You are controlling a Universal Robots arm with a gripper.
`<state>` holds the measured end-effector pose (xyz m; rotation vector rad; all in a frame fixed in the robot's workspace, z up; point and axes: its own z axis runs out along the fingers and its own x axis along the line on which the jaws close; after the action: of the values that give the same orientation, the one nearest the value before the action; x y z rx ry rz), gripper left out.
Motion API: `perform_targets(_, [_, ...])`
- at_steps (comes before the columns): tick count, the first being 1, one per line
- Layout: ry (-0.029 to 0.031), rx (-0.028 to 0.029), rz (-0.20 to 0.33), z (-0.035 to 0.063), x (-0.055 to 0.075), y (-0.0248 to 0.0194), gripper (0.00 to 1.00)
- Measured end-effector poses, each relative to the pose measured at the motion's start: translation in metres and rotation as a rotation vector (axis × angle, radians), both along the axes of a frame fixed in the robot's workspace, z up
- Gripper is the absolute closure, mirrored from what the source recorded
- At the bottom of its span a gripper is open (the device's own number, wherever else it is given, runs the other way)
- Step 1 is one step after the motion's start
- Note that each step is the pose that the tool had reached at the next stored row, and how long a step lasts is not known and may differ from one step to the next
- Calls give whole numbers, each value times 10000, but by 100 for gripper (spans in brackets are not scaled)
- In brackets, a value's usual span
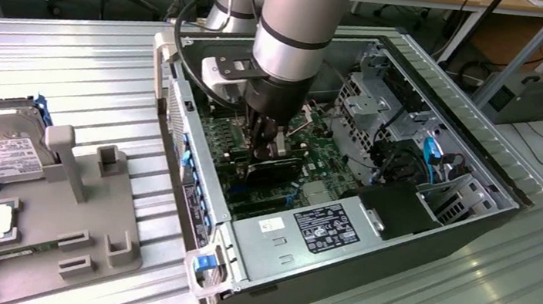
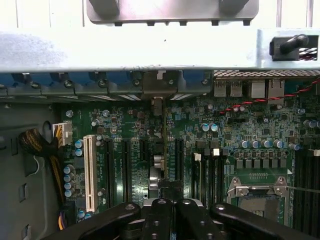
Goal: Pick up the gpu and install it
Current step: 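Press down on the gpu until it lock into place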
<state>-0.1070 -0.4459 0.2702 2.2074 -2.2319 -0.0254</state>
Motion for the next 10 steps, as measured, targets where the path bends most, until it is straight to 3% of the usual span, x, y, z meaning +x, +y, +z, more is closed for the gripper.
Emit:
perform_targets(7, [-7,11,0,15,1,1,89])
perform_targets(10, [-1,-12,1,64,1,1,89])
